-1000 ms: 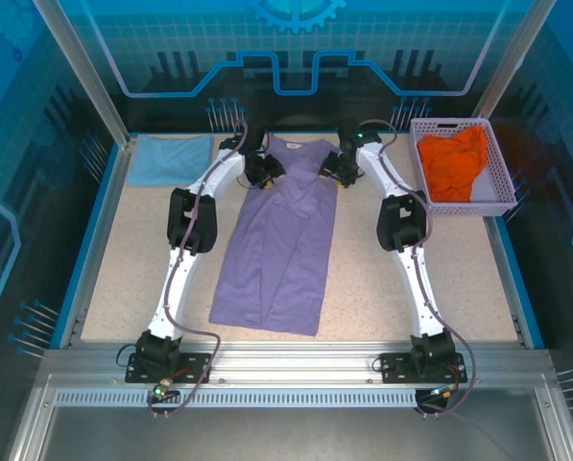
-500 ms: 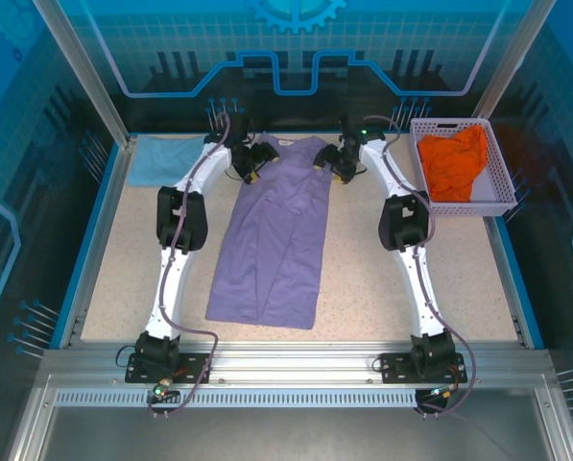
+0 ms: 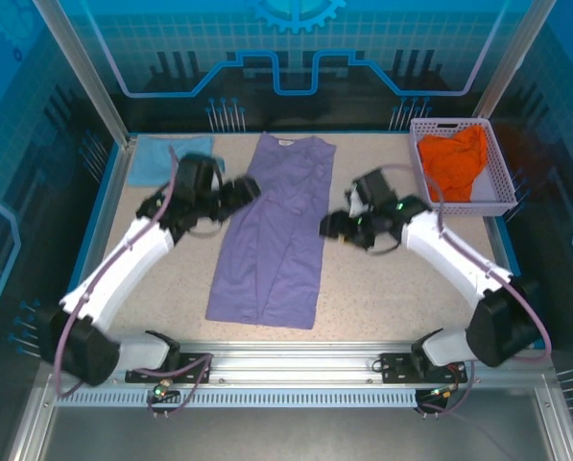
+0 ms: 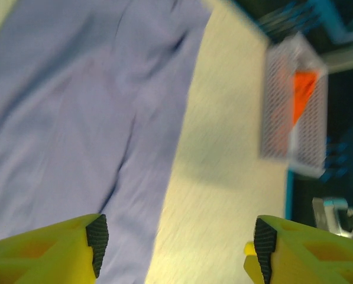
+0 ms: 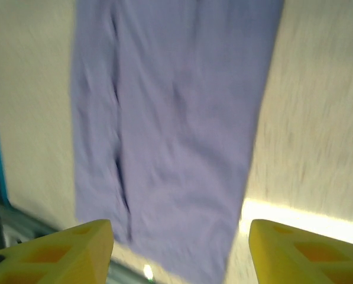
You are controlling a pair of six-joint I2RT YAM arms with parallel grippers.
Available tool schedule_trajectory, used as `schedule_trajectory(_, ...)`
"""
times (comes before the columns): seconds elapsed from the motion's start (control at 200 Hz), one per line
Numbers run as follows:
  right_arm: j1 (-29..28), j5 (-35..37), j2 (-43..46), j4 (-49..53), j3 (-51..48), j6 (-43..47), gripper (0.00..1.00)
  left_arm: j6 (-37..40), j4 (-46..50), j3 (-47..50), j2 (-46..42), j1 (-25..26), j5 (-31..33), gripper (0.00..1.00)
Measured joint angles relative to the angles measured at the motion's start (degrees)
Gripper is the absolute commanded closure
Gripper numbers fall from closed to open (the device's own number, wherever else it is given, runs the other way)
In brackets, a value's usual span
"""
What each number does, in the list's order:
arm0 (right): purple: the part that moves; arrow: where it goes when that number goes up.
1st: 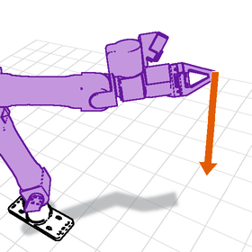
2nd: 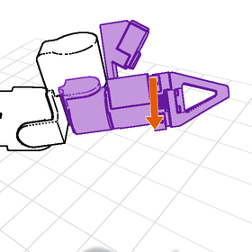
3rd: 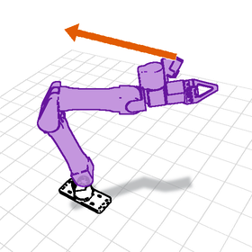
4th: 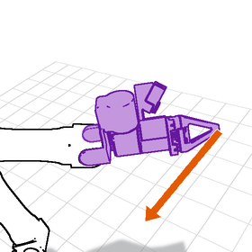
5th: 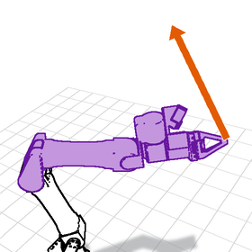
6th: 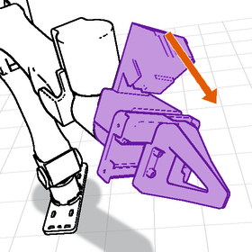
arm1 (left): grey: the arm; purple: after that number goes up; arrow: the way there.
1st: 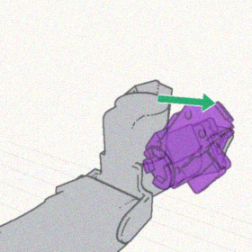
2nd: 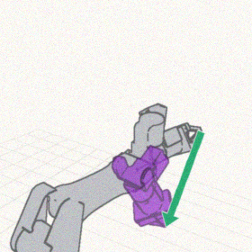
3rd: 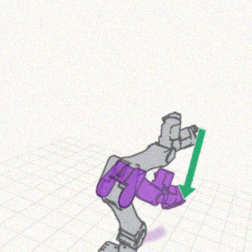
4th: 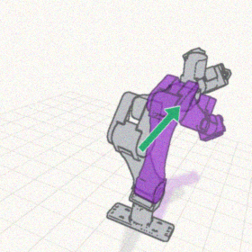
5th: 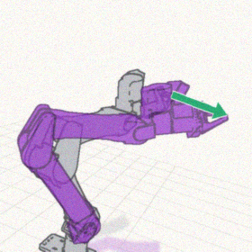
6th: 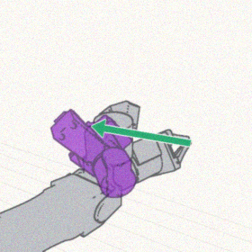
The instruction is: Fold and stack the t-shirts
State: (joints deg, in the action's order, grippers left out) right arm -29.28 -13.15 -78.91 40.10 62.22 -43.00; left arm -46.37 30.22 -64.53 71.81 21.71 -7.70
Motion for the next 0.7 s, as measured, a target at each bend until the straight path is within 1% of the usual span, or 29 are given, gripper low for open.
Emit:
schedule_trajectory(0.075, -7.4, 0.9, 2.4, -0.4, -7.9, -2.4, 0.40, -0.5, 3.2, 10.5, -6.2, 2.5, 0.7, 0.39)
schedule_trajectory(0.125, -12.6, 2.1, 3.8, -0.7, -12.2, -4.7, 0.41, -0.9, 5.7, 16.8, -10.4, 2.8, 1.2, 0.40)
schedule_trajectory(0.17, -16.1, 3.1, 5.3, -1.3, -15.6, -7.0, 0.43, -1.5, 8.4, 21.8, -14.7, 2.8, 1.9, 0.41)
schedule_trajectory(0.265, -20.3, 4.5, 8.0, -5.4, -22.4, -12.8, 0.46, -2.8, 13.2, 28.3, -23.0, 2.9, 2.8, 0.43)
schedule_trajectory(0.325, -21.8, 5.3, 7.4, -7.7, -25.1, -15.6, 0.46, -3.6, 14.5, 30.6, -26.1, 2.9, 3.0, 0.45)
schedule_trajectory(0.38, -23.1, 5.9, 5.5, -8.9, -25.7, -17.6, 0.47, -4.4, 14.9, 32.4, -27.3, 2.9, 3.0, 0.47)
schedule_trajectory(0.49, -26.3, 6.8, 1.0, -12.3, -24.8, -19.6, 0.47, -5.2, 15.8, 34.6, -27.1, 2.9, 4.2, 0.52)
schedule_trajectory(0.7, -30.4, 7.8, -5.8, -15.5, -19.4, -21.2, 0.48, -7.7, 16.0, 37.6, -27.4, 2.9, 7.6, 0.53)
